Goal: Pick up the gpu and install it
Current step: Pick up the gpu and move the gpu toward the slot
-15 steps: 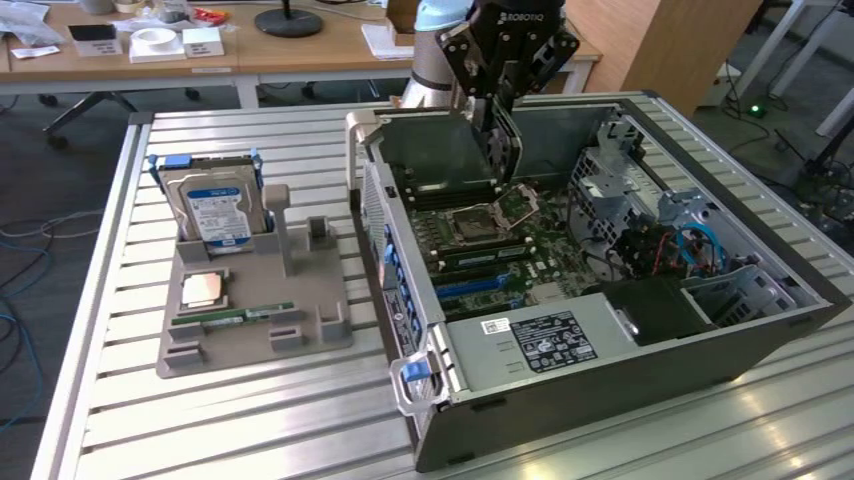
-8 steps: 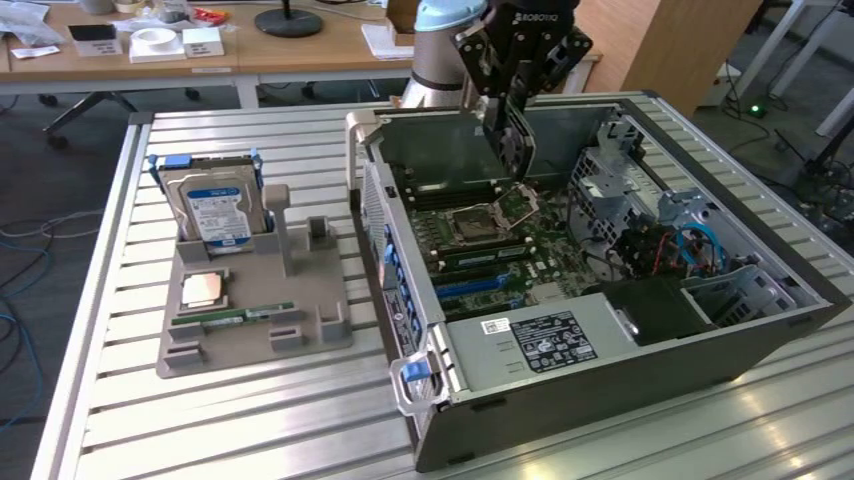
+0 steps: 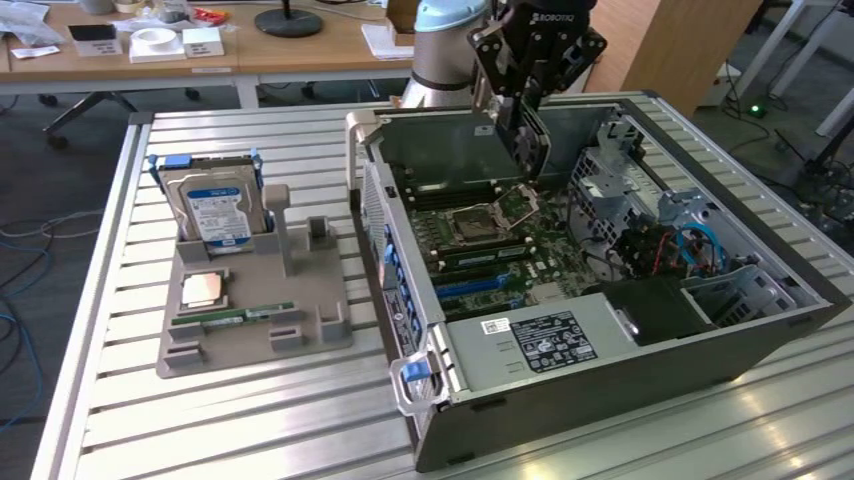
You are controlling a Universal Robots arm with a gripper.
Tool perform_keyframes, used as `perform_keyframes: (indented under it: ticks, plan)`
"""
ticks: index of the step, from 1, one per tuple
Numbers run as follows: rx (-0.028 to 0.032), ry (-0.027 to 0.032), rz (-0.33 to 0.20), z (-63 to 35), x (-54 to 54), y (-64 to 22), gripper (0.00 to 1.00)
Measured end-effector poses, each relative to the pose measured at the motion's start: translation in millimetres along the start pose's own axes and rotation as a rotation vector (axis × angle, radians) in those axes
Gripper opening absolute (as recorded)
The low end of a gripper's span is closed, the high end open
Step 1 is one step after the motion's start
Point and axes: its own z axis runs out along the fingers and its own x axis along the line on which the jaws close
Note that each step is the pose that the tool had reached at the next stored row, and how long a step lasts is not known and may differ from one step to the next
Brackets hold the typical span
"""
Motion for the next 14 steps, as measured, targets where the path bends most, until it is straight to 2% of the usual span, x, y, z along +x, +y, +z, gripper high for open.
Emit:
perform_keyframes:
  ticks: [7,11,14]
  plan:
    - [0.0,0.0,0.0,0.3,-13.1,0.4,0.26]
    - [0.0,-0.0001,0.0,1.0,-38.0,1.1,0.26]
    - [0.0,0.0,0.0,1.2,-45.1,1.3,0.26]
